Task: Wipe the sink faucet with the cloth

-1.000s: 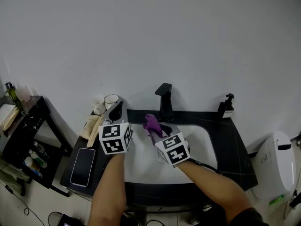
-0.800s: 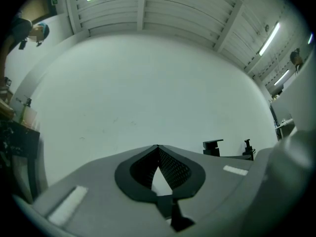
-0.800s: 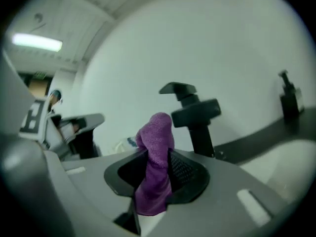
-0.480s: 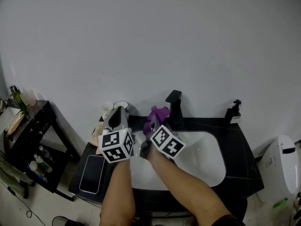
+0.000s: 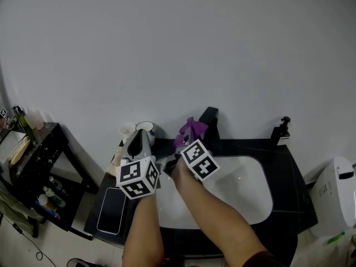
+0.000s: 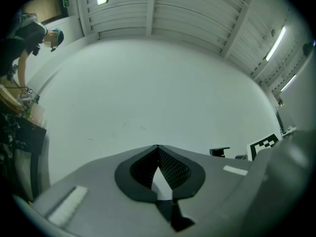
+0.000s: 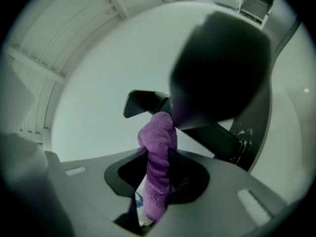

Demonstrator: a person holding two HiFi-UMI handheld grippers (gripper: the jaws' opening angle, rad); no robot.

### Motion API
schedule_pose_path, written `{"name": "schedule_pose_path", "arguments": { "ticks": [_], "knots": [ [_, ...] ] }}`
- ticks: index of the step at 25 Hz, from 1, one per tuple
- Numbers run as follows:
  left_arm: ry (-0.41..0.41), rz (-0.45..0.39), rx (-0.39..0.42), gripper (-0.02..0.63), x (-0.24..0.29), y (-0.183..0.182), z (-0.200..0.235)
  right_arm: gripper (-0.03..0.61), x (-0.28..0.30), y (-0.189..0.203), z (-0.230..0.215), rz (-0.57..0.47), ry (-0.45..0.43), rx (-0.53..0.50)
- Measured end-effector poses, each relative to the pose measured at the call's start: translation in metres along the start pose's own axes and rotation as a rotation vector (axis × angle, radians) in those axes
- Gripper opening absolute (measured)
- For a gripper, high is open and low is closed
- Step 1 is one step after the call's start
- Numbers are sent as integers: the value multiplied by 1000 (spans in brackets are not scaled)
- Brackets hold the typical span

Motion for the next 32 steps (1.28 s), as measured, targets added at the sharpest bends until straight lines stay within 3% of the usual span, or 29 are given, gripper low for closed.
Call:
{"name": "schedule_pose_path", "arguments": {
  "ticks": [19, 27, 32],
  "knots": [
    [41, 20, 15, 17, 3, 4, -11, 98, -17, 42, -53, 62, 152, 166],
    [56, 31, 39, 17, 4, 7, -16, 100, -27, 36, -45, 90, 92, 106],
    [82, 48, 80, 17, 5, 12, -27, 101, -62, 24, -33, 196, 2, 45]
  ]
}}
Point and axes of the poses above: the fingertips, and each gripper's own axes: x forward along the fingers, z to its left, y out of its underside, the point moved 6 cm from there along -x, backward along the fingers, and after that the axes turned 7 degrees about -x, right-handed, at the moved point
